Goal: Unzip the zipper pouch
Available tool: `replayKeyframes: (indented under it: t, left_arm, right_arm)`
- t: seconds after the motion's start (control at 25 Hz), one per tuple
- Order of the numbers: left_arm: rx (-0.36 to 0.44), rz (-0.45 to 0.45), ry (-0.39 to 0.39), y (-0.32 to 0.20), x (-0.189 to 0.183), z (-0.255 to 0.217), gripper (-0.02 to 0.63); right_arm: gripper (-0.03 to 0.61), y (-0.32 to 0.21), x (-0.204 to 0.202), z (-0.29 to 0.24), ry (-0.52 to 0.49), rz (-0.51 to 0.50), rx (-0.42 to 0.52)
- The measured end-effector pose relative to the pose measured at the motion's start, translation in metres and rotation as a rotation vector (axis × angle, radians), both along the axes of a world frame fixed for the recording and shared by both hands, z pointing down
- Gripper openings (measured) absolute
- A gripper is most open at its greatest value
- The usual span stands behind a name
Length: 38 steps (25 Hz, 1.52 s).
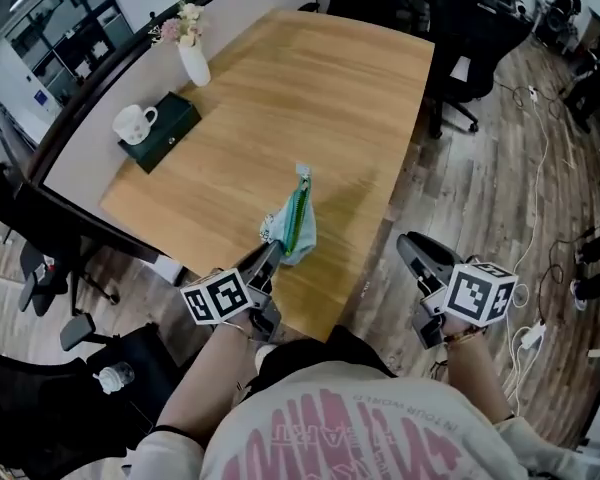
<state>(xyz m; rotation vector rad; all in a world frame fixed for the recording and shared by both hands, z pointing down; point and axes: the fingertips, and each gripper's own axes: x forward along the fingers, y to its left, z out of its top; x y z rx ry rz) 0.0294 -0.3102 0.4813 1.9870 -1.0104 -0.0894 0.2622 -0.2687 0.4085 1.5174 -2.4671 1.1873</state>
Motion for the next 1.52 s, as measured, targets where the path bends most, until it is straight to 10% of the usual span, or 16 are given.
replayKeyframes:
  t: [0.28,0.6,0.84,1.52]
  left_arm:
    - [0.066,-0.078,0.138,0.04,-0.027,-0.046,0.051]
    - [0.13,0.044,0.196,0.137,-0.056,-0.089,0.002]
    - [0.239,-0.008,0.039,0.187,-0.109,-0.112,0.002]
    - [0.333,-0.075,-0.164,0.277,-0.181,-0.119,0.002]
  right_arm:
    - [0.101,0.024,-0.058,0.007,-0.019,-0.097,-0.01]
    - [0.048,0.087,-0.141,0.004,-0.063,-0.087,-0.011]
    - [-0.003,0.142,-0.193,-0.014,-0.149,-0.037,0.018]
    - [-0.005,0.228,-0.227,-0.036,0.111,0.119,0.186]
